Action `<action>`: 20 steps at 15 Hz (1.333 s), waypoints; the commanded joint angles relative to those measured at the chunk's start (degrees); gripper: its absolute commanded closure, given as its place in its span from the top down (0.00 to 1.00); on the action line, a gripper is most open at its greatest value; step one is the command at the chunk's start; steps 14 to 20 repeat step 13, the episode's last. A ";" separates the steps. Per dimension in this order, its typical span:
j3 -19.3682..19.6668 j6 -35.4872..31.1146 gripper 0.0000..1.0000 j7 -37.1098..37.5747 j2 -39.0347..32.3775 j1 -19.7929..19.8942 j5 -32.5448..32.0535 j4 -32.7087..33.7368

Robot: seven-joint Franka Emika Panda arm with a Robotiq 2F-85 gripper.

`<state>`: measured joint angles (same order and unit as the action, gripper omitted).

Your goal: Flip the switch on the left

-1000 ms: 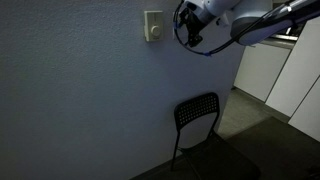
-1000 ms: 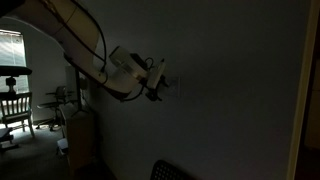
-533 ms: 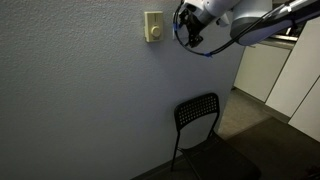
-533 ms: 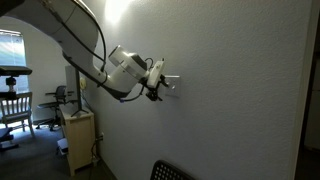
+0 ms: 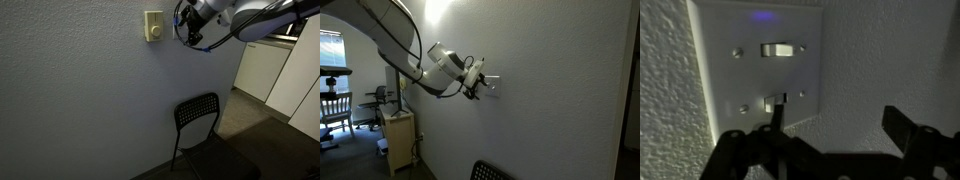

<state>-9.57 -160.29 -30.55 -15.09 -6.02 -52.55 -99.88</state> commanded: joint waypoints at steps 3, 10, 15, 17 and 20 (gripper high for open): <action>-0.50 4.10 1.00 3.04 11.44 -1.61 5.57 -9.88; -0.63 3.22 1.00 2.80 16.32 -3.49 11.25 -14.71; -0.66 3.21 1.00 2.82 17.71 -3.59 11.76 -16.46; -0.66 3.21 1.00 2.82 17.71 -3.59 11.76 -16.46; -0.66 3.21 1.00 2.82 17.71 -3.59 11.76 -16.46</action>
